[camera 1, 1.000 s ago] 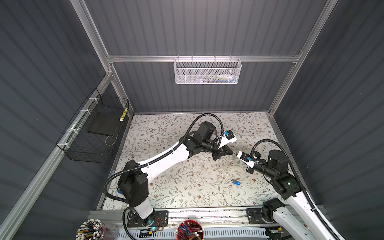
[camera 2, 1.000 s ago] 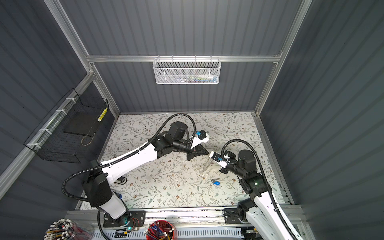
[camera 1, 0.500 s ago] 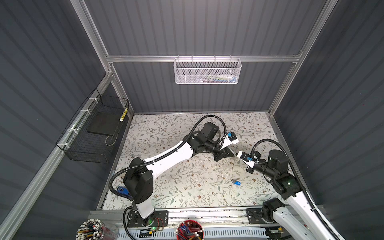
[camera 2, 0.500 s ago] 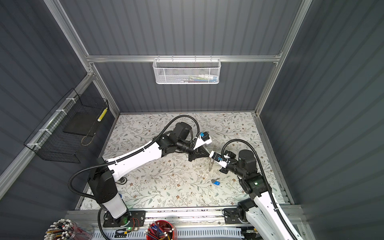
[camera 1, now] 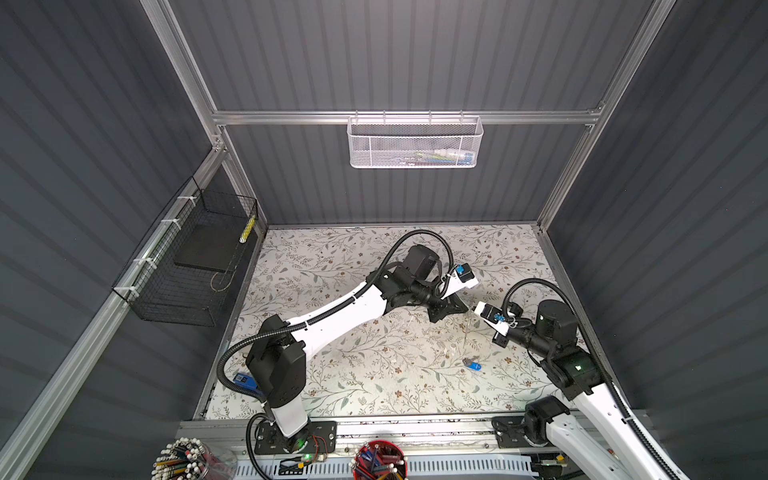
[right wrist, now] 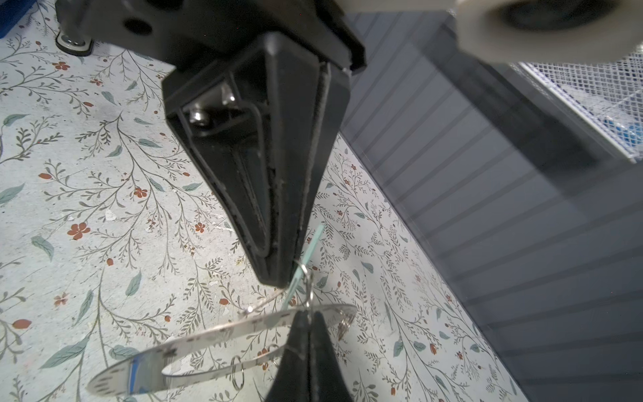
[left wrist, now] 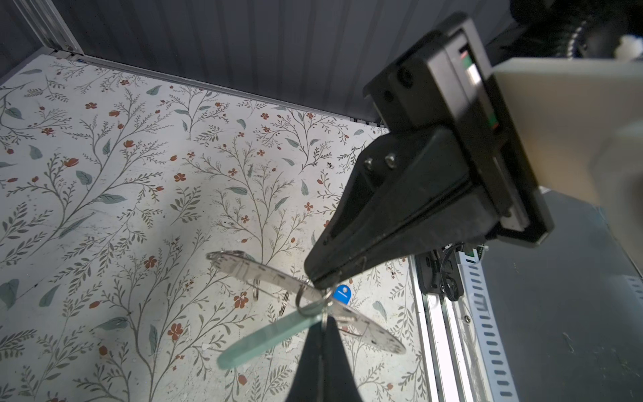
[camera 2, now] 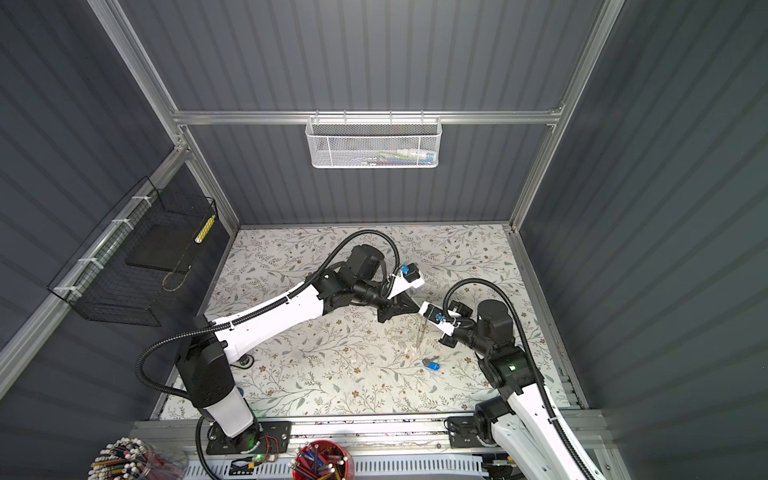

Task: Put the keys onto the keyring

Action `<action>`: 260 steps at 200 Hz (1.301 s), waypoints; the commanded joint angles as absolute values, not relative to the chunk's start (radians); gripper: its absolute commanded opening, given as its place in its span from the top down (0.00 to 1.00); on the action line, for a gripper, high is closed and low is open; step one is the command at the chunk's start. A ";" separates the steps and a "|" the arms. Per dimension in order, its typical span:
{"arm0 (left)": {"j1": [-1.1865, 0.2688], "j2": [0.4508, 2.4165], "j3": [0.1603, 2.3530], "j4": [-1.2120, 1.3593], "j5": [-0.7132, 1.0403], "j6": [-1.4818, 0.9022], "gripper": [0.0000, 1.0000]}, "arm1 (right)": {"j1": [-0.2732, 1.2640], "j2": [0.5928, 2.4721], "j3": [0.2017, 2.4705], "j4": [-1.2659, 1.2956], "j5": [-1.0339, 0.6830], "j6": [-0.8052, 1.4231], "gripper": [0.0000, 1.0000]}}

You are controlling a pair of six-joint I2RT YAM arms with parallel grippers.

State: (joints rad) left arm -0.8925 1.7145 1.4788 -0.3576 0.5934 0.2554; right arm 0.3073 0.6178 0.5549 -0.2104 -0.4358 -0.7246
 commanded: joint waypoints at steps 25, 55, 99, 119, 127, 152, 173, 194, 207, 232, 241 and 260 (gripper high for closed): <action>-0.895 1.598 1.367 -0.279 0.549 0.263 1.00 | 0.311 0.620 0.554 -0.216 -0.393 -0.706 1.00; -0.897 1.628 1.397 -0.318 0.578 0.265 1.00 | 0.311 0.621 0.555 -0.207 -0.412 -0.713 1.00; -0.897 1.675 1.454 -0.336 0.618 0.249 1.00 | 0.311 0.611 0.555 -0.208 -0.436 -0.717 1.00; -0.897 1.679 1.451 -0.337 0.635 0.247 1.00 | 0.311 0.604 0.551 -0.199 -0.430 -0.709 1.00; -0.896 1.680 1.447 -0.336 0.640 0.243 1.00 | 0.311 0.602 0.548 -0.187 -0.424 -0.695 1.00; -0.886 1.692 1.437 -0.332 0.685 0.219 1.00 | 0.311 0.595 0.537 -0.149 -0.434 -0.677 1.00; -0.867 1.707 1.436 -0.325 0.735 0.178 1.00 | 0.311 0.591 0.532 -0.117 -0.452 -0.666 1.00; -0.858 1.712 1.429 -0.323 0.742 0.166 1.00 | 0.311 0.577 0.520 -0.095 -0.486 -0.664 1.00; -0.853 1.710 1.425 -0.320 0.750 0.162 1.00 | 0.311 0.568 0.513 -0.084 -0.504 -0.663 1.00; -0.845 1.707 1.424 -0.323 0.745 0.162 0.90 | 0.310 0.564 0.506 -0.079 -0.503 -0.652 1.00; -0.843 1.702 1.424 -0.337 0.729 0.174 0.71 | 0.311 0.566 0.506 -0.078 -0.505 -0.650 1.00; -0.840 1.671 1.424 -0.345 0.673 0.221 0.54 | 0.311 0.577 0.513 -0.072 -0.516 -0.639 1.00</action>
State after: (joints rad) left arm -0.8486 1.7035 1.4220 -0.3191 0.7147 0.1772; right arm 0.3149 0.5766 0.5102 -0.1211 -0.4870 -0.6670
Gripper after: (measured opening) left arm 0.376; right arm 0.047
